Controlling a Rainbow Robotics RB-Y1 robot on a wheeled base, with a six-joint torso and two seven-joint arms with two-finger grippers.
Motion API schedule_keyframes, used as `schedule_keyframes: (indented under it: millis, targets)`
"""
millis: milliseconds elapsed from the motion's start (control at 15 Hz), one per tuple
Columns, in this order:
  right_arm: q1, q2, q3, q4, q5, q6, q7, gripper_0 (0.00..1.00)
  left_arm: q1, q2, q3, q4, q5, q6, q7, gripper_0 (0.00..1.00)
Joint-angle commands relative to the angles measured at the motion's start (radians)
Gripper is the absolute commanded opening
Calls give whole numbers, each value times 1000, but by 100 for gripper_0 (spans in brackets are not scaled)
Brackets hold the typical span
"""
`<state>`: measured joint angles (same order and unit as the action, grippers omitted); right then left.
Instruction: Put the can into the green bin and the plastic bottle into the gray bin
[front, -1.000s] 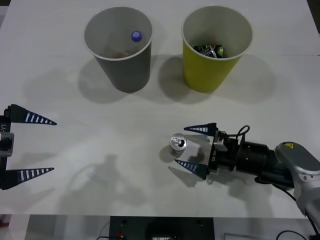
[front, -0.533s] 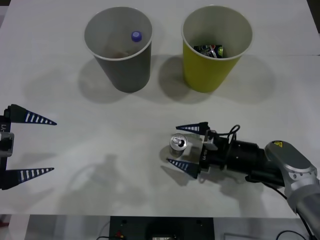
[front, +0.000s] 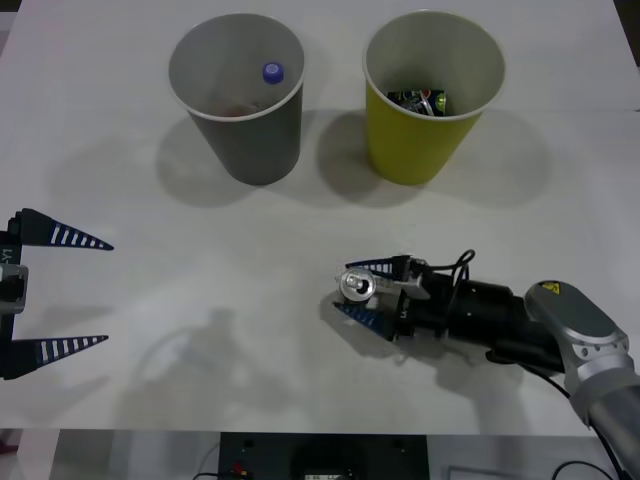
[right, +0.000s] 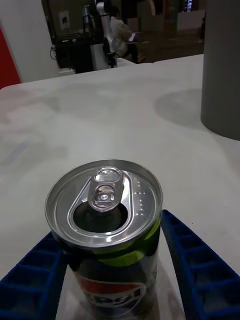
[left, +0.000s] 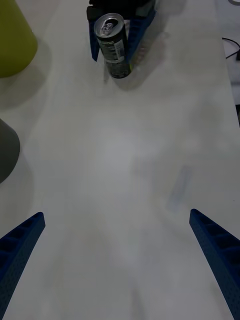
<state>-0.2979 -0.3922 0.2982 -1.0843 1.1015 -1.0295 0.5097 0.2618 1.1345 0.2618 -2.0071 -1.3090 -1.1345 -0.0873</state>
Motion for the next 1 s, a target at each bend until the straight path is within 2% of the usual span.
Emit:
schedule_keyframes:
  millis: [67,600,800,1000]
  targets:
    - [-1,0,4,0,-3,0,-2,0,0,0,0,0,0,0,0,100]
    - [-1,-14,12,-39,-9,-3,-31,0,0,0,0,0,0,0,0,100]
    - [13,-66,25,-129,-8,3,-171,0,0,0,0,0,0,0,0,100]
    - [59,-155,16,-286,54,40,-378,0,0,0,0,0,0,0,0,100]
